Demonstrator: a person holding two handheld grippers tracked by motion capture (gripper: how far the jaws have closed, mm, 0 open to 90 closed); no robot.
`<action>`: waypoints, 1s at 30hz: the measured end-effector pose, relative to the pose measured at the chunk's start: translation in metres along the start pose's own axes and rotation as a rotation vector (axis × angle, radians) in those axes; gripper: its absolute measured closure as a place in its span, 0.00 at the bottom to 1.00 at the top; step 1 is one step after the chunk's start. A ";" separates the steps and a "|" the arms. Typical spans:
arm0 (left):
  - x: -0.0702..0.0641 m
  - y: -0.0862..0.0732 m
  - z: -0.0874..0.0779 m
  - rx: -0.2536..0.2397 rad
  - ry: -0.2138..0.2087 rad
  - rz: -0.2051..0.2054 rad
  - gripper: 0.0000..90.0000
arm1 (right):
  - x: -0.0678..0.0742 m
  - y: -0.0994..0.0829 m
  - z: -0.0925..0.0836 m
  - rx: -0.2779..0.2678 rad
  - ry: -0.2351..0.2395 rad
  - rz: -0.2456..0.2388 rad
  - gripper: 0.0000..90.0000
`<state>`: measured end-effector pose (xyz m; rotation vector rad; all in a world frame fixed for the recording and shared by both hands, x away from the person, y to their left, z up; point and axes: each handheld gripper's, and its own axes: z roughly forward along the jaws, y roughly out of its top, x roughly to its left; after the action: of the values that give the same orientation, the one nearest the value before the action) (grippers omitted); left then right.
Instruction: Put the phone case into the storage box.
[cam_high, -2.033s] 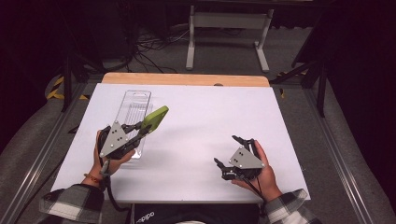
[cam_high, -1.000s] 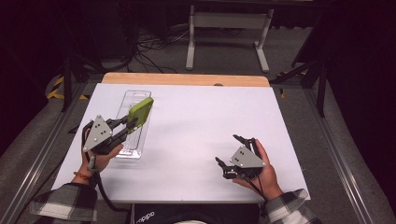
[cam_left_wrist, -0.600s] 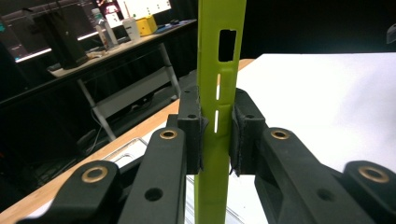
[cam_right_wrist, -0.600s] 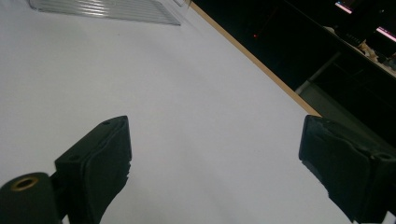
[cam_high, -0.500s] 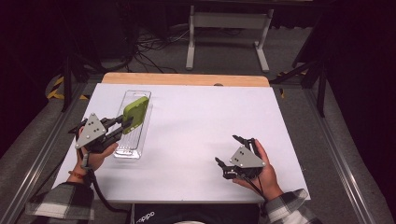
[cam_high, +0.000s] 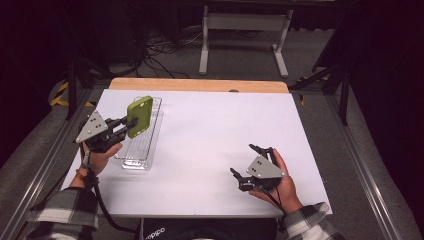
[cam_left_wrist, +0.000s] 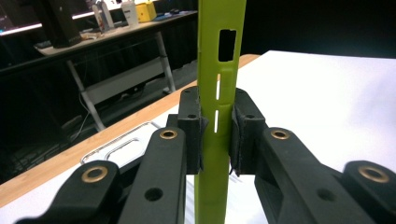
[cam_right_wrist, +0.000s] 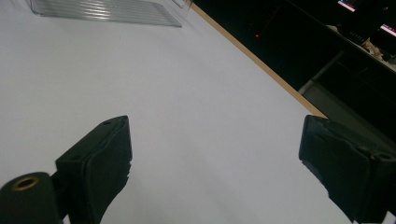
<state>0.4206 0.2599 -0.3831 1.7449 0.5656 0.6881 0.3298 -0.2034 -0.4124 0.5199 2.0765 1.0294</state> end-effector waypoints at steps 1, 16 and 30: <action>0.000 0.000 0.000 0.000 0.000 0.000 0.87 | -0.001 -0.001 0.001 0.004 0.004 0.004 0.12; 0.032 -0.009 0.029 0.019 -0.031 -0.048 0.87 | -0.003 -0.004 0.008 0.048 0.045 -0.001 0.12; 0.054 -0.012 0.057 0.068 -0.052 -0.066 0.87 | -0.009 -0.005 0.007 0.039 0.072 0.034 0.12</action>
<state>0.4985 0.2602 -0.3979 1.7935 0.6140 0.5814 0.3410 -0.2086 -0.4151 0.5469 2.1617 1.0429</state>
